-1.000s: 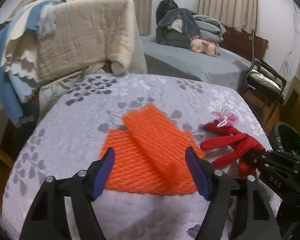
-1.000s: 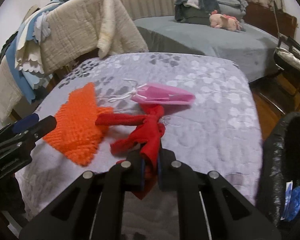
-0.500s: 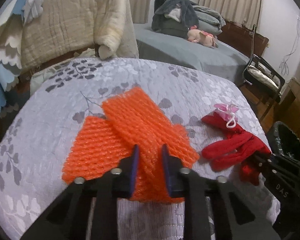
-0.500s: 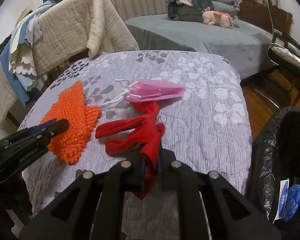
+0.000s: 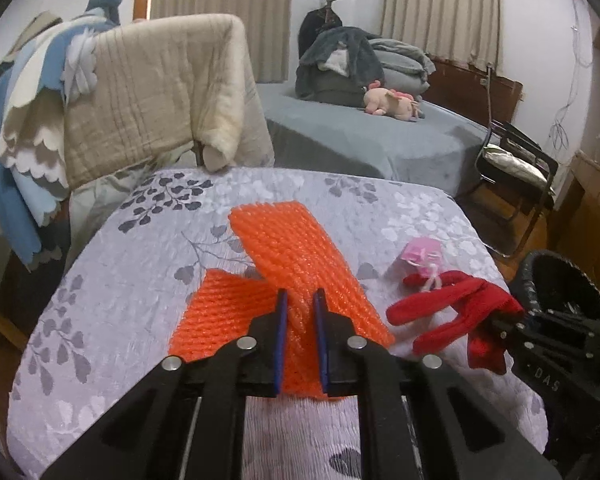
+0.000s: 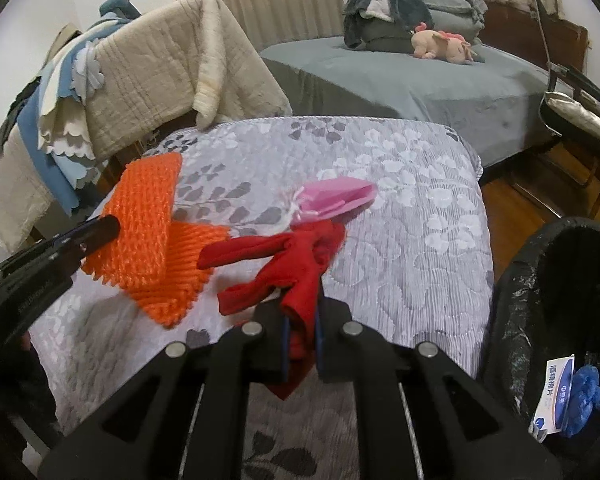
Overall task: Collect trash
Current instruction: 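Grasp the long orange mesh sleeve with the left gripper while the right gripper holds the glove, then carry the mesh sleeve and red glove over the black bin and release both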
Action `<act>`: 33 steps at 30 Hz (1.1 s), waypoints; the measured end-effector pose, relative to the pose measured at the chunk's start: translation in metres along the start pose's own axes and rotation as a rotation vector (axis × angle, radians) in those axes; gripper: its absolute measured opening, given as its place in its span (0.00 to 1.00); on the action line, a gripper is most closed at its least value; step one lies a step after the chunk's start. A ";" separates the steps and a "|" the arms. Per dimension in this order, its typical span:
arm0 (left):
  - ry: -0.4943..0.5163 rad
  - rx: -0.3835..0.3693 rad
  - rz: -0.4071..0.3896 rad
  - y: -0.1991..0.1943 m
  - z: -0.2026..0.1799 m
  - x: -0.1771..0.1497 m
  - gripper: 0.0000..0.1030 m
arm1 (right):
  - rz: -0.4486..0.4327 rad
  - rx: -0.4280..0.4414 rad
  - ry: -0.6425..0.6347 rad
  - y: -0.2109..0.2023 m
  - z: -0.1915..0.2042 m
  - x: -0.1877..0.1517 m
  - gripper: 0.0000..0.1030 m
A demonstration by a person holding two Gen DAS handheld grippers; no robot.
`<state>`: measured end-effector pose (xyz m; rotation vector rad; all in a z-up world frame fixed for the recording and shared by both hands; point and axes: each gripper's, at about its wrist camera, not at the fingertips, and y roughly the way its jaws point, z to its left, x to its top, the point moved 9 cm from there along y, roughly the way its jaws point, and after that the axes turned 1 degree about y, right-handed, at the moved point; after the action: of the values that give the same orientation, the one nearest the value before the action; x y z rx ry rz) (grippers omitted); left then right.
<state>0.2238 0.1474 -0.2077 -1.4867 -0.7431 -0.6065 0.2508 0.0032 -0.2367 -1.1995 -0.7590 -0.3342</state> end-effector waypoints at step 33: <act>0.084 -0.110 -0.094 -0.091 -0.086 0.011 0.12 | -0.184 -0.045 0.038 -0.144 -0.039 0.014 0.09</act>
<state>0.1680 0.0613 -0.1353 -1.5227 -0.7269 -0.7876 0.1874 -0.0812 -0.1309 -1.1645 -0.8345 -0.5267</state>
